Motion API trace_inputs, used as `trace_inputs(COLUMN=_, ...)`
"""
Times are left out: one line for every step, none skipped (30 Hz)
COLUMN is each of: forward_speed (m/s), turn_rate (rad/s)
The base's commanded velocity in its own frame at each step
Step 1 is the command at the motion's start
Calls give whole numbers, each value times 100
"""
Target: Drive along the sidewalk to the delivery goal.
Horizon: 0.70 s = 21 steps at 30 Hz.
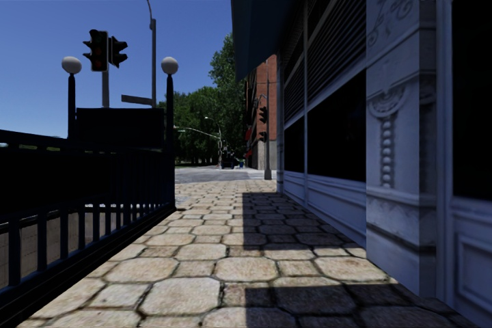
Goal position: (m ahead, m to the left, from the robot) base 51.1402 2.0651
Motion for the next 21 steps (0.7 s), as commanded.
trace_inputs(forward_speed=200, turn_rate=0)
trace_inputs(forward_speed=200, turn_rate=0)
trace_inputs(forward_speed=200, turn_rate=0)
trace_inputs(forward_speed=200, turn_rate=0)
trace_inputs(forward_speed=200, turn_rate=0)
trace_inputs(forward_speed=200, turn_rate=0)
trace_inputs(forward_speed=200, turn_rate=0)
trace_inputs(forward_speed=200, turn_rate=0)
trace_inputs(forward_speed=200, turn_rate=0)
trace_inputs(forward_speed=200, turn_rate=0)
trace_inputs(forward_speed=200, turn_rate=0)
trace_inputs(forward_speed=200, turn_rate=0)
trace_inputs(forward_speed=200, turn_rate=0)
trace_inputs(forward_speed=200, turn_rate=0)
trace_inputs(forward_speed=200, turn_rate=0)
trace_inputs(forward_speed=200, turn_rate=0)
trace_inputs(forward_speed=200, turn_rate=0)
trace_inputs(forward_speed=200, turn_rate=0)
trace_inputs(forward_speed=200, turn_rate=0)
trace_inputs(forward_speed=200, turn_rate=0)
trace_inputs(forward_speed=200, turn_rate=0)
